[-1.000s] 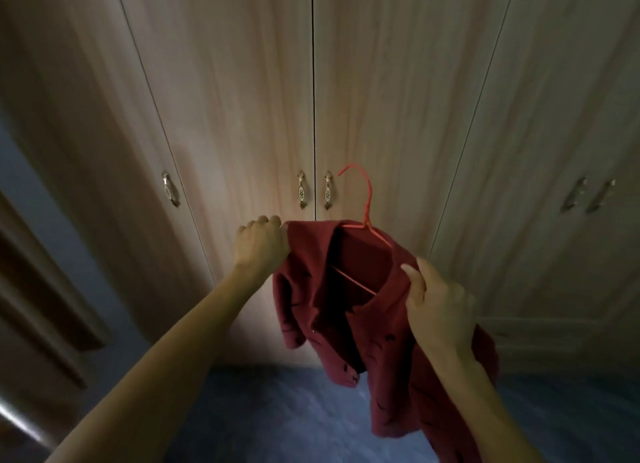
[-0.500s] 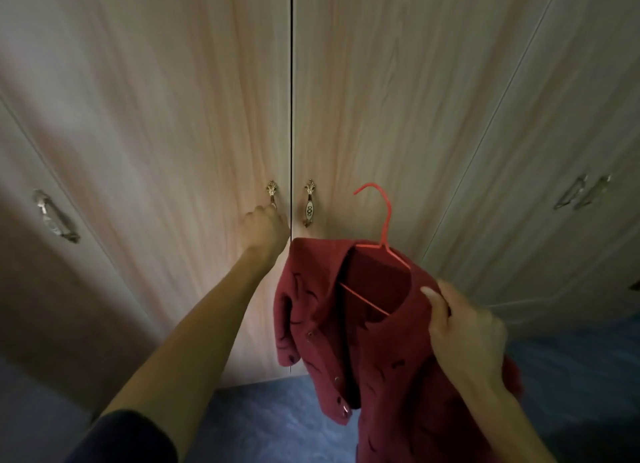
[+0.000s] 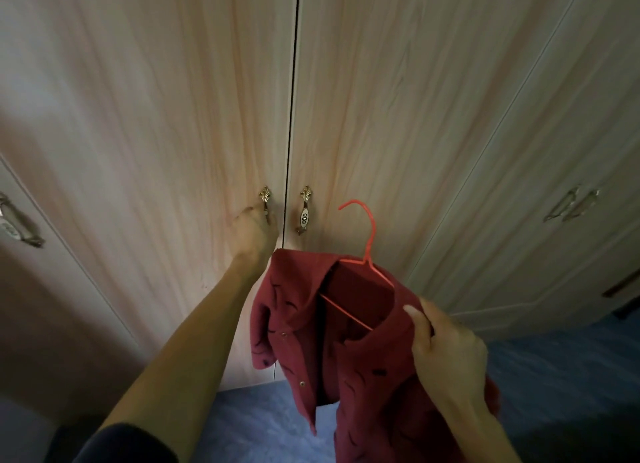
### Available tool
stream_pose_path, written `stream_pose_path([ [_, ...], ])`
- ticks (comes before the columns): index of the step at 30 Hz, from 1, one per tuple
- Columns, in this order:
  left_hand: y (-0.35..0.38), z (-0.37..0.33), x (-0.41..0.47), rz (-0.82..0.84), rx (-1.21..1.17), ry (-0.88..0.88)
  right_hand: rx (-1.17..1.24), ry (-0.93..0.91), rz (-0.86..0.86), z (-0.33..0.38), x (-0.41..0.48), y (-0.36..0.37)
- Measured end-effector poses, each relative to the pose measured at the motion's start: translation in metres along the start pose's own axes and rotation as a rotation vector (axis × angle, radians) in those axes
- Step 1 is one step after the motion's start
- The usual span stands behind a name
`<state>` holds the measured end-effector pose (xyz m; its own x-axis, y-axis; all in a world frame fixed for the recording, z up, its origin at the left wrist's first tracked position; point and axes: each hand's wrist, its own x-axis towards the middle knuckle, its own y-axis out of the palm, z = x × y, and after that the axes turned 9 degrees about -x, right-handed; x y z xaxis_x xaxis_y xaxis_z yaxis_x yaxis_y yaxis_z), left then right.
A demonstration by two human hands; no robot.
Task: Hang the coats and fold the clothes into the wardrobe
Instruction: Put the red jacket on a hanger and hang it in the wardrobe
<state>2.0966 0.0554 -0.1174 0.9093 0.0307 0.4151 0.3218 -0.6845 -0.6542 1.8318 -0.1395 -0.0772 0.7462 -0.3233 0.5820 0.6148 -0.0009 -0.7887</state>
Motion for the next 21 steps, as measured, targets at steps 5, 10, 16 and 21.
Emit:
stream_pose_path([
  [5,-0.009,-0.009,-0.028,0.004,0.062,-0.056,0.006,-0.028,0.018,-0.006,-0.009,-0.013],
  [10,-0.032,-0.023,-0.087,-0.059,-0.004,-0.129,0.062,-0.119,-0.013,-0.018,-0.021,-0.036],
  [16,-0.069,-0.029,-0.151,-0.073,0.171,-0.317,0.165,-0.227,0.001,-0.039,-0.055,-0.056],
  [21,-0.095,-0.039,-0.175,-0.131,0.202,-0.397,0.242,-0.290,-0.024,-0.048,-0.083,-0.076],
])
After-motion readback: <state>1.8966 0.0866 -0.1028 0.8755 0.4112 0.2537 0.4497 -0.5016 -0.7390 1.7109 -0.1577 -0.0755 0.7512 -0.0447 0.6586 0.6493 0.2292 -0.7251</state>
